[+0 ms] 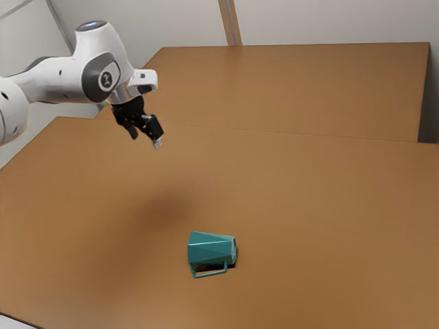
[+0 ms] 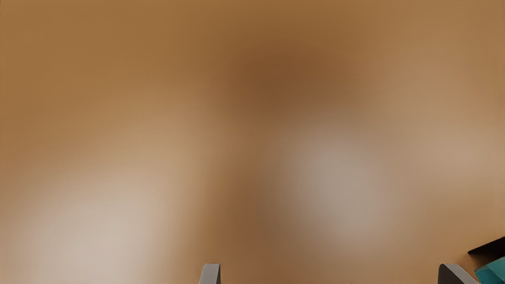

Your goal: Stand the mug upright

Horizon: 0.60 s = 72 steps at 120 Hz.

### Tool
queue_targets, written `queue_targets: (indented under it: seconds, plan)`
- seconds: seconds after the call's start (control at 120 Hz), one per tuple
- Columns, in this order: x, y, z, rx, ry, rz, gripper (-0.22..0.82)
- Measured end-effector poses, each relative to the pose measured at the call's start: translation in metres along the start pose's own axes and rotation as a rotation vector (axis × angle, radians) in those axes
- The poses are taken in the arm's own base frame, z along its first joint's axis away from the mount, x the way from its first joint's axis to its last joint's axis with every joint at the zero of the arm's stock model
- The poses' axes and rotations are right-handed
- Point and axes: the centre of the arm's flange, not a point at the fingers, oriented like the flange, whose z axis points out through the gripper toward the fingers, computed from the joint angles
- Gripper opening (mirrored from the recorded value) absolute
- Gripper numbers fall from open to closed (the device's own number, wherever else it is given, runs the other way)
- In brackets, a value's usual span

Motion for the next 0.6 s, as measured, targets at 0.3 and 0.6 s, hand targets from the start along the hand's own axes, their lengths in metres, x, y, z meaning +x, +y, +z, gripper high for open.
queue_targets:
  seconds: [0.3, 0.6]
  plan:
    - [-0.101, 0.015, -0.020, -0.274, 0.112, -0.171, 0.60]
    - [-0.145, 0.060, 0.055, -0.490, 0.041, -0.419, 0.60]
